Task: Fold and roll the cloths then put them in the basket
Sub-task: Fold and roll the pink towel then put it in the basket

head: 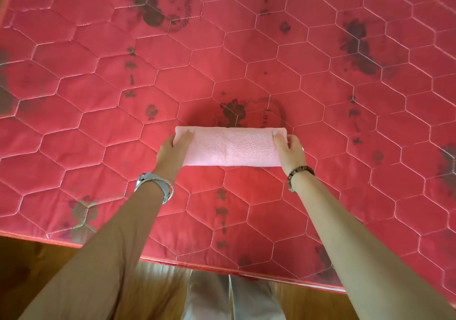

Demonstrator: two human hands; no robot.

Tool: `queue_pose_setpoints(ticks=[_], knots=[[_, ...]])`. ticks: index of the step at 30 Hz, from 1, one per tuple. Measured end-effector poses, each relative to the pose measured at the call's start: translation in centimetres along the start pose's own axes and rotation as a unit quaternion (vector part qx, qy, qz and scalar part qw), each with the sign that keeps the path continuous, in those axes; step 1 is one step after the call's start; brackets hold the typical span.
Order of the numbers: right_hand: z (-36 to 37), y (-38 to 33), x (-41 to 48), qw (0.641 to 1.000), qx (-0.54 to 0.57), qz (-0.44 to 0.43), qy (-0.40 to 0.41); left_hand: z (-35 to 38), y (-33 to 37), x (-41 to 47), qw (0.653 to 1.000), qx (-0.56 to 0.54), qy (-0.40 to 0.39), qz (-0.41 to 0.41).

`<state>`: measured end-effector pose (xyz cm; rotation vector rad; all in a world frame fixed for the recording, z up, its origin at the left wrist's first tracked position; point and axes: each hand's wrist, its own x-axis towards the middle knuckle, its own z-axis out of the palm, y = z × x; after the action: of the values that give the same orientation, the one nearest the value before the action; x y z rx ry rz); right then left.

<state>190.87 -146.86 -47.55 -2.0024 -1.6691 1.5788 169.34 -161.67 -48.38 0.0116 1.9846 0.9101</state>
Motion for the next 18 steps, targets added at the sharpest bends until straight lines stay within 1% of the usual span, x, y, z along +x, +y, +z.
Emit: queue_pose_setpoints(ticks=[3, 6, 9, 11, 15, 18], knots=[[0.0, -0.2, -0.3, 1.0, 0.023, 0.005, -0.001, 0.3, 0.3, -0.2, 0.999, -0.046, -0.003, -0.028], [0.0, -0.5, -0.5, 0.999, 0.042, 0.027, -0.004, 0.2, 0.3, -0.6, 0.997, -0.07, 0.0, -0.037], [0.1, -0.8, -0.9, 0.998, 0.059, 0.036, -0.005, 0.0, 0.2, -1.1, 0.994, -0.108, 0.001, -0.032], [0.1, -0.7, -1.3, 0.995, 0.094, 0.044, -0.003, -0.1, 0.1, -1.6, 0.99, -0.139, -0.003, -0.03], [-0.3, -1.2, -2.4, 0.987, 0.151, 0.046, 0.028, -0.3, 0.5, -3.2, 0.978, -0.208, -0.011, -0.02], [-0.9, -2.1, -3.9, 0.983, 0.174, 0.043, 0.034, -0.9, 1.2, -4.7, 0.97, -0.244, -0.015, -0.011]])
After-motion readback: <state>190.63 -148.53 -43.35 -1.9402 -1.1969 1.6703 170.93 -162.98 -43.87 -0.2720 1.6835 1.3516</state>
